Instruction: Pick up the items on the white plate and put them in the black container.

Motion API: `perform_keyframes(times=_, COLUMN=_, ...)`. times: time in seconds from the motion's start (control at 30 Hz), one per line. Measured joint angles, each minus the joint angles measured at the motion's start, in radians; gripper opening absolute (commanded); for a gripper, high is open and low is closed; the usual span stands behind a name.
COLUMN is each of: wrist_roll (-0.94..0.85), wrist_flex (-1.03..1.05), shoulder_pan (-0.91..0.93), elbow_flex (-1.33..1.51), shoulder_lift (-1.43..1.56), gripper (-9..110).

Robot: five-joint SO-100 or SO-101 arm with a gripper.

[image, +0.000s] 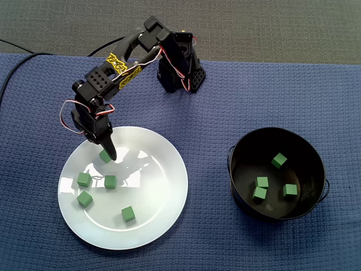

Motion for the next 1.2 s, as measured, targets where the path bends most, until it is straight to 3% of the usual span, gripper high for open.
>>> perform_keyframes(times=0.47, wrist_roll=0.009, wrist_flex=-0.094, shoulder_pan=-0.066, elbow_flex=0.083, shoulder_lift=-0.015, gripper=32)
perform_keyframes(times=0.63, wrist_roll=0.012, wrist_flex=-0.138, shoulder_pan=-0.069, elbow_flex=0.101, shoulder_lift=-0.028, gripper=25)
perform_keyframes(times=0.9, wrist_roll=0.015, wrist_flex=-0.192, shoulder_pan=-0.071, elbow_flex=0.13, shoulder_lift=-0.029, gripper=0)
perform_keyframes(times=1.2, wrist_roll=0.031, wrist_flex=-0.209, shoulder_pan=-0.071, elbow_flex=0.149, shoulder_lift=-0.023, gripper=0)
